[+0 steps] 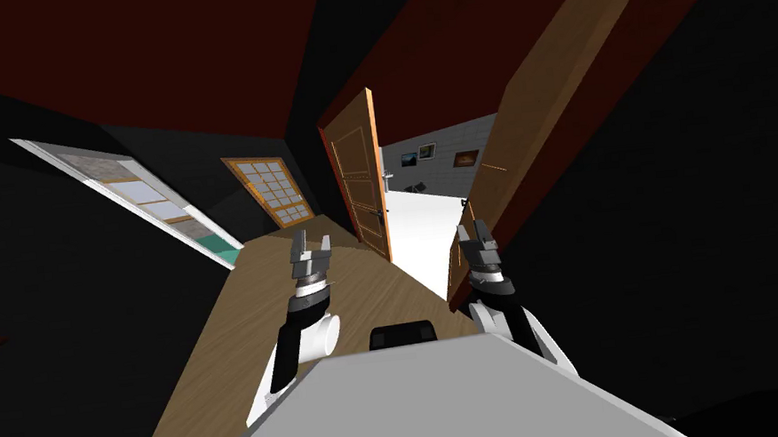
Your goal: Push the door open
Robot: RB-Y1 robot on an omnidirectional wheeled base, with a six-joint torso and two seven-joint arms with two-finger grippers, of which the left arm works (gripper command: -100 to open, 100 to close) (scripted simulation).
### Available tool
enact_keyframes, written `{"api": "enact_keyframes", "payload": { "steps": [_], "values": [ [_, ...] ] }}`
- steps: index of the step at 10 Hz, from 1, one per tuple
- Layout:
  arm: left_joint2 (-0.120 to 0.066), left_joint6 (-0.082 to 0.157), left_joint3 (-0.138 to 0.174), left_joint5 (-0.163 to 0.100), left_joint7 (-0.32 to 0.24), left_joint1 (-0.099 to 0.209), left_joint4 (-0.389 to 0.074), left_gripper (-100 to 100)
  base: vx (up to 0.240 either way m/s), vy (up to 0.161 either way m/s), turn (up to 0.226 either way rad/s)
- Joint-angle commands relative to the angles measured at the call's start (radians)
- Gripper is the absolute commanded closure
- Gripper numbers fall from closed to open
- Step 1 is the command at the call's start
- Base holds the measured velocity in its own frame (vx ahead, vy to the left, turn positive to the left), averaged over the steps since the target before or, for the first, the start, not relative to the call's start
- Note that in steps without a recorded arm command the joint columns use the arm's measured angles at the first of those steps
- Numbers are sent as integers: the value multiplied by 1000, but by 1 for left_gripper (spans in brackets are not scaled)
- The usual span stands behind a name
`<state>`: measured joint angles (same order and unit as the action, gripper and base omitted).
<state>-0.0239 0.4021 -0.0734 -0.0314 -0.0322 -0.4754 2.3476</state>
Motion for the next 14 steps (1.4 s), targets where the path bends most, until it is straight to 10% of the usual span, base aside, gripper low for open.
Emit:
{"api": "enact_keyframes", "payload": {
  "steps": [1,14],
  "values": [
    [-4,1,-1,2,-1,17,-30,-100,137,9,-29],
    [-31,18,-8,21,-17,239,-407,-100,86,105,-83]
  ]
}}
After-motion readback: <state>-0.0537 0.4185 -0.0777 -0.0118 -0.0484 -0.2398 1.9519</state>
